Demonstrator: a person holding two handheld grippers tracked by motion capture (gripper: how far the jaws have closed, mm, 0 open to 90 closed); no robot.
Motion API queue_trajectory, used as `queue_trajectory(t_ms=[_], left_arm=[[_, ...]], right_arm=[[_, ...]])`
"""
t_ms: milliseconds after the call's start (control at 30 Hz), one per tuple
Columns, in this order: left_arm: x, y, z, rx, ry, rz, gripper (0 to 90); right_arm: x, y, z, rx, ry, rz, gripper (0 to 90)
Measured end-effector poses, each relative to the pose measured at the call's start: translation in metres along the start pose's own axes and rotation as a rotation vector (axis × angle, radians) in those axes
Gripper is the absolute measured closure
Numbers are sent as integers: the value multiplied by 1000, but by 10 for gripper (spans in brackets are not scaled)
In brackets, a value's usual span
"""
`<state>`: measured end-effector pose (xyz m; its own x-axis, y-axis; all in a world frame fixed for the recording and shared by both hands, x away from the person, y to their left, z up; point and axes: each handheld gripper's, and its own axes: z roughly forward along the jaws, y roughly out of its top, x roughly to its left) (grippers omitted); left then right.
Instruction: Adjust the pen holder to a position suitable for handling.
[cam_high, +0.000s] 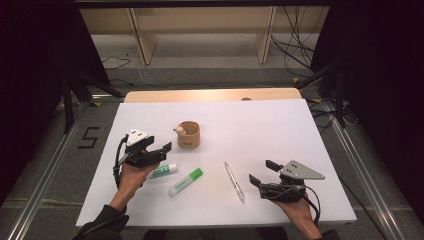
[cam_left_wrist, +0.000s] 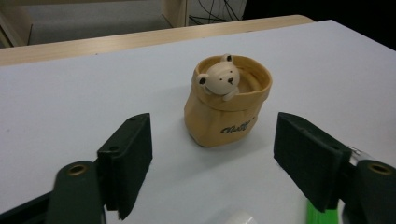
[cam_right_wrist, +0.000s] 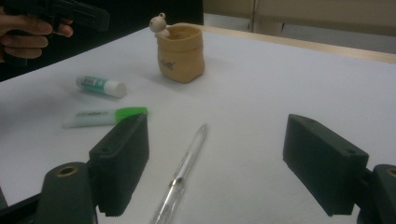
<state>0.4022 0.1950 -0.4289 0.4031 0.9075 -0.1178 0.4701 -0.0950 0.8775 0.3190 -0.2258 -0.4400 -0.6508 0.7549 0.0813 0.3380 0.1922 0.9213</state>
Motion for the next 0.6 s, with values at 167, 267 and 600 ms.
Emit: queue_trajectory(t_ms=[167, 267, 600], left_arm=[[2, -2, 13, 20, 31, 5, 455], [4, -2, 22, 29, 39, 5, 562], [3, 2, 47, 76, 41, -11, 802]], right_arm=[[-1, 0, -1, -1, -1, -1, 237], [-1, 0, -1, -1, 1, -1, 237], [-1, 0, -1, -3, 6, 3, 228]])
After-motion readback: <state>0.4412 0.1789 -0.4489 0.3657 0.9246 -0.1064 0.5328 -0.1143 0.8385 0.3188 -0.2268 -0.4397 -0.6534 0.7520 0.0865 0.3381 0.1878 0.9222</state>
